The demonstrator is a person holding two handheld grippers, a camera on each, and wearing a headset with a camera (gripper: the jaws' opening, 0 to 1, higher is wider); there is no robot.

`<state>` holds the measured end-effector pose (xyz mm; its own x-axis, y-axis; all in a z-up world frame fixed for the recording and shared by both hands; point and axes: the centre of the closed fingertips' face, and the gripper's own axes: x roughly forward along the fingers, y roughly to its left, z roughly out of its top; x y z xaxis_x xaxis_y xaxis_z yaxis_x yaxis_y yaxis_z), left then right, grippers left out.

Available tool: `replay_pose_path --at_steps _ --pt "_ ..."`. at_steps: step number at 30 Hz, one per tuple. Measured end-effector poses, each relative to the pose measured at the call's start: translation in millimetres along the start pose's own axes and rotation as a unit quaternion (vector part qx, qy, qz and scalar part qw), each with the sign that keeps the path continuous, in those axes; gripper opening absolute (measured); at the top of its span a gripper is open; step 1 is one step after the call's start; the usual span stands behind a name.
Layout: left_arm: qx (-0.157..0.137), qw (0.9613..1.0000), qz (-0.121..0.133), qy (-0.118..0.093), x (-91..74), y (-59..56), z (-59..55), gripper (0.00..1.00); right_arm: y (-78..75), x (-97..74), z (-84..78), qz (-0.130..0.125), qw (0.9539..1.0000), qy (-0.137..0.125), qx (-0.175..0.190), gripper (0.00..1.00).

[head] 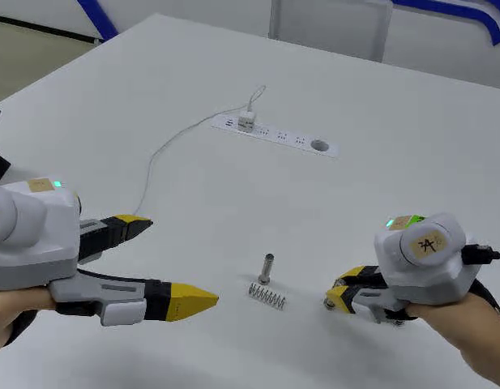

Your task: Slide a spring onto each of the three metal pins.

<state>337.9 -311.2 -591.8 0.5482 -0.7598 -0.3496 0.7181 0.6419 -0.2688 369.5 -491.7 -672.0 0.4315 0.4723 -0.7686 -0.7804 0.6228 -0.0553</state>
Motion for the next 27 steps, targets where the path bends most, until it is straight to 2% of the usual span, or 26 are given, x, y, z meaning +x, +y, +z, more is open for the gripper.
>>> replay_pose_path --at_steps 4,7,12,22,27 --pt "0.002 1.0000 -0.001 -0.001 0.4 -1.1 2.2 1.00 -0.2 -4.7 3.7 0.000 0.9999 -0.009 0.005 0.15" --pt "0.004 1.0000 -0.003 -0.002 1.2 -2.1 5.3 1.00 4.2 -8.4 7.7 0.009 0.9997 -0.019 -0.013 0.18" --pt "0.008 0.9999 -0.007 -0.005 1.6 -4.1 9.3 1.00 4.7 -14.7 11.3 0.004 0.9996 -0.025 -0.013 0.19" --pt "0.014 0.9998 -0.011 0.000 0.8 -5.0 8.5 1.00 15.8 -23.7 33.2 0.008 0.9979 -0.059 -0.025 0.22" --pt "0.032 0.9992 -0.018 0.013 -0.7 -1.9 12.2 1.00 23.3 -25.1 40.5 0.011 0.9974 -0.060 -0.037 0.22"
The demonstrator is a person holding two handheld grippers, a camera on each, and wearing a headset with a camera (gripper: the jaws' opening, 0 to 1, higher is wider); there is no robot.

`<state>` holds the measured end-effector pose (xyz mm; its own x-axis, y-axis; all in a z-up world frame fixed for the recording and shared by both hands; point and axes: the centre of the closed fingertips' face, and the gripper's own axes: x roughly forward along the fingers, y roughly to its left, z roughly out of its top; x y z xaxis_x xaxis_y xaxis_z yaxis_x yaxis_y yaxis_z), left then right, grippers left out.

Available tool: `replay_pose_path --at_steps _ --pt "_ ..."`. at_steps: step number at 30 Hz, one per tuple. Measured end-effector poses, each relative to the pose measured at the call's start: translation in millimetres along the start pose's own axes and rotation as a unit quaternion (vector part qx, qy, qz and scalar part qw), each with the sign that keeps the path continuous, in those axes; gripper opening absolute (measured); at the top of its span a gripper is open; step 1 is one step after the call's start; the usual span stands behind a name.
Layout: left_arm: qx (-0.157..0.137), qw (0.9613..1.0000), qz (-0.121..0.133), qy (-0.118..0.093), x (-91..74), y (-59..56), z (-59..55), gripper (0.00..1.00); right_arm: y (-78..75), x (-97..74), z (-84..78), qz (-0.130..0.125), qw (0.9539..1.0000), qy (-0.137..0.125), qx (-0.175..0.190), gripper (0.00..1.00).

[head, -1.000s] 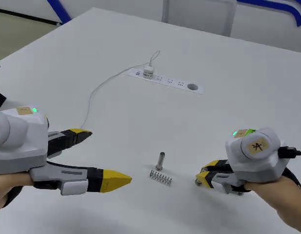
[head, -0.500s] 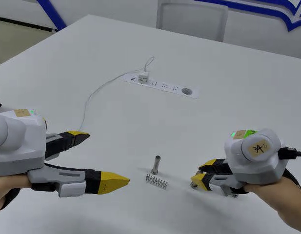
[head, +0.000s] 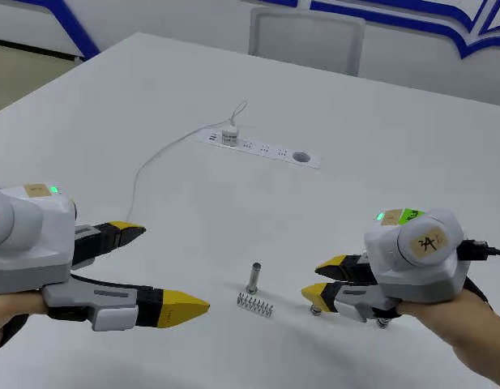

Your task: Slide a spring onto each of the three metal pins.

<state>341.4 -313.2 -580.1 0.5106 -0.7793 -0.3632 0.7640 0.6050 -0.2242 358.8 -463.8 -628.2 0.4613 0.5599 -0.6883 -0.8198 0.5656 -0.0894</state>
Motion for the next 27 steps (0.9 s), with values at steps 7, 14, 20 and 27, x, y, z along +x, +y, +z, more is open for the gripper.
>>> replay_pose_path --at_steps 7,14,20,27 --pt "0.002 0.9999 -0.009 -0.008 -2.1 0.4 6.2 1.00 15.1 2.6 6.9 0.006 1.0000 -0.002 -0.001 0.22" --pt "0.014 0.9997 -0.019 0.002 -4.6 1.2 3.4 1.00 28.4 10.4 8.1 0.017 0.9997 0.010 -0.013 0.22" --pt "0.020 0.9993 -0.028 0.016 -6.3 2.0 -6.5 1.00 36.8 23.2 9.7 0.022 0.9995 0.018 -0.014 0.22" --pt "0.020 0.9987 -0.040 0.025 -5.7 4.3 -12.2 0.99 43.8 43.8 3.3 0.029 0.9984 0.043 -0.022 0.22"
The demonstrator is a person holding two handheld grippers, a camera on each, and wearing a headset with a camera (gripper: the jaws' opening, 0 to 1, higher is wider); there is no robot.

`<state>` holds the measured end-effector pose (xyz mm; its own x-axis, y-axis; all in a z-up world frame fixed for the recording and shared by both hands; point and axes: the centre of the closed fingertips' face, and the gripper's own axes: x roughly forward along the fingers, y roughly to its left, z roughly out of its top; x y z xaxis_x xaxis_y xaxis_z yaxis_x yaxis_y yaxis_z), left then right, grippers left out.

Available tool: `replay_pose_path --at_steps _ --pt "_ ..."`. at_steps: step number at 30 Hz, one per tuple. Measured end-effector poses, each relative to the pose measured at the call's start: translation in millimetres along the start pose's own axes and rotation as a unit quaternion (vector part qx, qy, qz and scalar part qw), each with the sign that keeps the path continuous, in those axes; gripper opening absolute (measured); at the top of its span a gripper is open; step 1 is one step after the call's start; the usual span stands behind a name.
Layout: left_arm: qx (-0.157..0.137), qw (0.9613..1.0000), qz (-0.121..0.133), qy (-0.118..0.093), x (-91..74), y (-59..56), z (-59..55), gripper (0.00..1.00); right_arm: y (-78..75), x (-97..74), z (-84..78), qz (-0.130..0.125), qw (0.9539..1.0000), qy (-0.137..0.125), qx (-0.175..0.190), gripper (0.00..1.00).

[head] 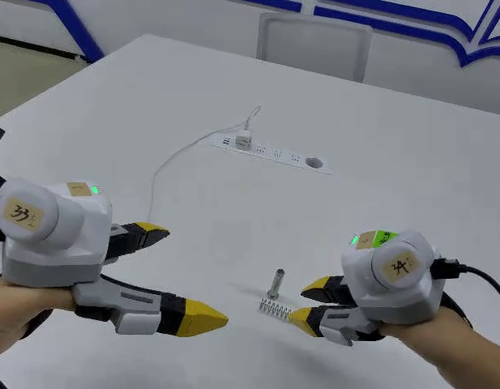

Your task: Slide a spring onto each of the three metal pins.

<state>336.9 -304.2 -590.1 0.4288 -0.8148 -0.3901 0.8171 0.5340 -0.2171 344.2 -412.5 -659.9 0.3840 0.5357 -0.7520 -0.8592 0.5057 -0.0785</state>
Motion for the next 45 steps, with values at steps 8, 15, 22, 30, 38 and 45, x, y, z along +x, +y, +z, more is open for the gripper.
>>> replay_pose_path --at_steps 8,15,22,30,38,45 --pt "-0.004 1.0000 0.004 -0.003 -4.7 7.7 -1.7 0.99 -3.4 20.8 -9.1 -0.001 0.9994 0.034 -0.011 0.22" --pt "-0.009 0.9999 0.003 0.005 -6.3 10.5 -9.9 0.99 -6.4 27.9 -16.5 0.004 0.9988 0.047 -0.008 0.22" --pt "-0.013 0.9999 -0.001 0.010 -5.3 9.2 -14.1 0.98 -2.3 36.4 -23.8 0.019 0.9979 0.062 -0.002 0.19" --pt "-0.011 0.9997 -0.004 0.021 -3.3 8.4 -18.0 0.98 3.5 38.6 -28.0 0.040 0.9970 0.065 0.012 0.14" --pt "-0.005 0.9996 -0.013 0.026 1.0 0.6 -17.1 0.97 6.4 38.2 -26.8 0.036 0.9972 0.065 -0.005 0.11" --pt "0.006 0.9992 -0.023 0.032 5.0 -6.7 -14.2 0.96 4.9 24.7 -13.5 0.032 0.9985 0.044 -0.006 0.11"
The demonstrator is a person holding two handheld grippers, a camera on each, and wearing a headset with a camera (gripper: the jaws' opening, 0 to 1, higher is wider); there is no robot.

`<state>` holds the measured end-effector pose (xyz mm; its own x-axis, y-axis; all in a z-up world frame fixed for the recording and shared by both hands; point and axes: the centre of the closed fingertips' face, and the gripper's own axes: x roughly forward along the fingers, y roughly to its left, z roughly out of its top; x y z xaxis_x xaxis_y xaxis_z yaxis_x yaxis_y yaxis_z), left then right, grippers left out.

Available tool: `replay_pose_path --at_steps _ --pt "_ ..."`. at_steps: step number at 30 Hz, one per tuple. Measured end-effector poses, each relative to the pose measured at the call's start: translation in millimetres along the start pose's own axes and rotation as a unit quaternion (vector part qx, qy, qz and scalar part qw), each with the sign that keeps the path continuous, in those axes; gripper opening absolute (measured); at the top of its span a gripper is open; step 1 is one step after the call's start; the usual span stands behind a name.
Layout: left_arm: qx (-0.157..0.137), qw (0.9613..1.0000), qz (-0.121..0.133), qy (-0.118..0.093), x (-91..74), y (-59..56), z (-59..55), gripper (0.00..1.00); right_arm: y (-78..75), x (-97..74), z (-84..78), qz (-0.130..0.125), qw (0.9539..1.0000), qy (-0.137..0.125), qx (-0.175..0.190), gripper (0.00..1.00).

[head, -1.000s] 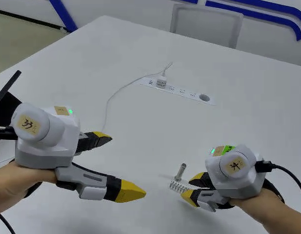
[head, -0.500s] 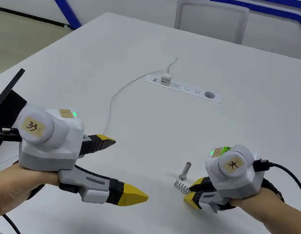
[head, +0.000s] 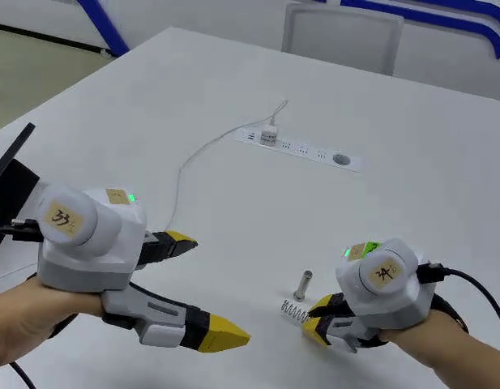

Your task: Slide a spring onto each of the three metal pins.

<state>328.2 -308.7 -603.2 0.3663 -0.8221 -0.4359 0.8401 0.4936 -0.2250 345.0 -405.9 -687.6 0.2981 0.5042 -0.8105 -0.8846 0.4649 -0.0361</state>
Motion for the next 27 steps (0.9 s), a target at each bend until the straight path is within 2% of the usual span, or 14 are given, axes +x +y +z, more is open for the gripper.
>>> replay_pose_path --at_steps 9,13,15,21,25,27 --pt "0.036 0.9990 -0.026 0.001 12.0 -15.6 10.6 0.92 -5.1 -32.6 11.7 -0.021 0.9992 -0.026 -0.024 0.11" --pt "0.048 0.9975 -0.052 -0.004 17.8 -28.7 16.2 0.87 2.1 -46.8 18.8 -0.017 0.9986 -0.042 -0.028 0.11" --pt "0.055 0.9969 -0.056 -0.003 20.0 -32.6 17.6 0.86 6.1 -51.4 21.3 -0.016 0.9983 -0.046 -0.032 0.11" --pt "0.083 0.9932 -0.082 -0.001 28.7 -44.5 22.0 0.79 20.7 -64.9 30.5 -0.011 0.9961 -0.057 -0.067 0.11" --pt "0.086 0.9928 -0.083 0.000 35.5 -50.5 25.4 0.72 28.5 -70.4 31.2 -0.001 0.9945 -0.057 -0.087 0.11" --pt "0.092 0.9920 -0.086 0.000 37.9 -55.9 26.7 0.72 32.1 -73.2 32.2 0.006 0.9935 -0.060 -0.096 0.11"
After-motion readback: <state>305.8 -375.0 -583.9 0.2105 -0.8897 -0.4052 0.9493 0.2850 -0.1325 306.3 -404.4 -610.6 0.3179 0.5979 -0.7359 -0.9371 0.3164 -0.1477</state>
